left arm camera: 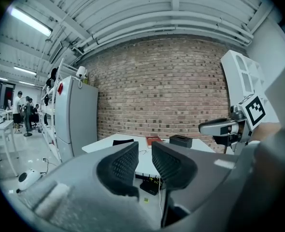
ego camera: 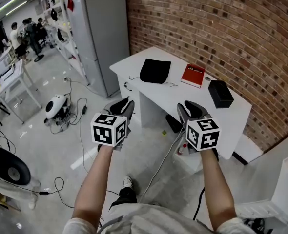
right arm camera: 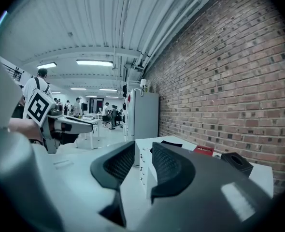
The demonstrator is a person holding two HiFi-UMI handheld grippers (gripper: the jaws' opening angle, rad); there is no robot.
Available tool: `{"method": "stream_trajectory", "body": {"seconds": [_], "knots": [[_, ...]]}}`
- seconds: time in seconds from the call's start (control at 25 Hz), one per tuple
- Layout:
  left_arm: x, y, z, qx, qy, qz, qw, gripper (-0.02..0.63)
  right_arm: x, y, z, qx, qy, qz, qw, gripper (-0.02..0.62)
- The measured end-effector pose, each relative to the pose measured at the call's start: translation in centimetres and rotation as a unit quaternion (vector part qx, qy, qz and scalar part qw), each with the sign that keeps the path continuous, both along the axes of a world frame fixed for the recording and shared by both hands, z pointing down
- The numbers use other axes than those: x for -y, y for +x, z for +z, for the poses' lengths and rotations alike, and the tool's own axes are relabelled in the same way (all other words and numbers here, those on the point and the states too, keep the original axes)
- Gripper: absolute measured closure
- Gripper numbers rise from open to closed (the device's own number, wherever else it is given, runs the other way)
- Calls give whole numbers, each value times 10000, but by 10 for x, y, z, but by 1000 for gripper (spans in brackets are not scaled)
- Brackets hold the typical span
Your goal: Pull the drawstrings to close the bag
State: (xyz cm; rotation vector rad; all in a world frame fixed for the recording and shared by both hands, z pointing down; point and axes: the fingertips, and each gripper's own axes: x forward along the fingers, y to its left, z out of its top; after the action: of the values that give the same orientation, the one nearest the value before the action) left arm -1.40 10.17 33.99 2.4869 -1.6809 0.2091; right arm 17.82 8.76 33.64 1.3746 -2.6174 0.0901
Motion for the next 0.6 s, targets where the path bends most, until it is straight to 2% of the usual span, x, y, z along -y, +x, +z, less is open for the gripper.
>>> {"method": "stream_trajectory", "body": {"seconds": [0.6], "knots": [[114,-54,-5,-77,-11,231,9997,425,99,-46,0,-60,-90,301,9995,408]]}}
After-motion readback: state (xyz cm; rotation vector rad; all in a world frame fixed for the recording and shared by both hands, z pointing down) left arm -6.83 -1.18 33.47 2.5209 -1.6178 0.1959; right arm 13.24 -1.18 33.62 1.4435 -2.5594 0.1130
